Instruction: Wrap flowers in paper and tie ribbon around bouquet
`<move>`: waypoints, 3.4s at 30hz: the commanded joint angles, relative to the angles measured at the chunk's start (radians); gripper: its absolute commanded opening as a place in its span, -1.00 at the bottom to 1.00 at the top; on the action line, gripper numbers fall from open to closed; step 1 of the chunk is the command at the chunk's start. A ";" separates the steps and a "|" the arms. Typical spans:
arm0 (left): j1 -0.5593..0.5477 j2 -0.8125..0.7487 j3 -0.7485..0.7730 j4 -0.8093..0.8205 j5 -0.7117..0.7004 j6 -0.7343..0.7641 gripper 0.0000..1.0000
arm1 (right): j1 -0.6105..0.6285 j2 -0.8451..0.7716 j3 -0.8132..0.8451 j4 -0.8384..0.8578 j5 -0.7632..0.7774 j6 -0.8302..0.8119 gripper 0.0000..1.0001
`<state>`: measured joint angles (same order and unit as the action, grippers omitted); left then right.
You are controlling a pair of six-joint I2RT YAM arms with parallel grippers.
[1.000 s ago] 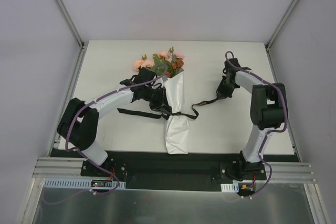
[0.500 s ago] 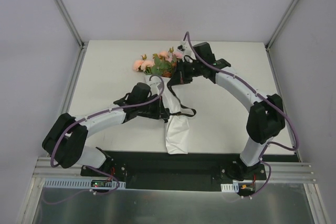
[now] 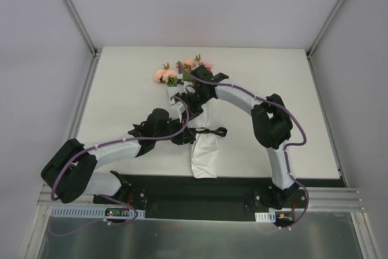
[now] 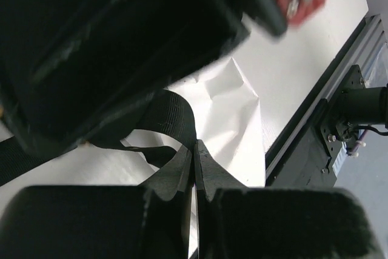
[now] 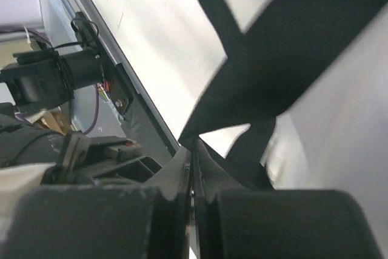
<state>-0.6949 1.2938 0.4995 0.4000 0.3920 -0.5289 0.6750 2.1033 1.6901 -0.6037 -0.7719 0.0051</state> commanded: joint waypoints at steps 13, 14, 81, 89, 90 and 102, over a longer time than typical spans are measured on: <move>-0.022 0.012 -0.016 0.126 0.008 0.035 -1.00 | 0.089 0.081 0.157 -0.219 -0.033 -0.220 -0.42; -0.022 0.009 -0.024 0.128 0.011 0.033 -1.00 | 0.083 0.074 0.160 -0.215 -0.039 -0.217 -0.39; 0.353 0.571 0.755 -0.940 0.597 0.334 -1.00 | 0.528 -0.232 -0.425 0.507 1.057 -0.985 -0.42; 0.376 0.616 0.780 -0.966 0.564 0.353 -1.00 | 0.500 -0.177 -0.396 0.535 1.014 -1.021 -0.42; 0.377 0.621 0.786 -0.968 0.558 0.354 -1.00 | 0.498 -0.171 -0.389 0.536 1.010 -1.024 -0.41; 0.397 0.665 0.810 -0.977 0.533 0.349 -1.00 | 0.480 -0.111 -0.310 0.463 0.974 -1.027 -0.34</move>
<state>-0.3058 1.9347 1.2751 -0.5484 0.9398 -0.2073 1.1549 1.9713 1.3338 -0.1215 0.1951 -0.9997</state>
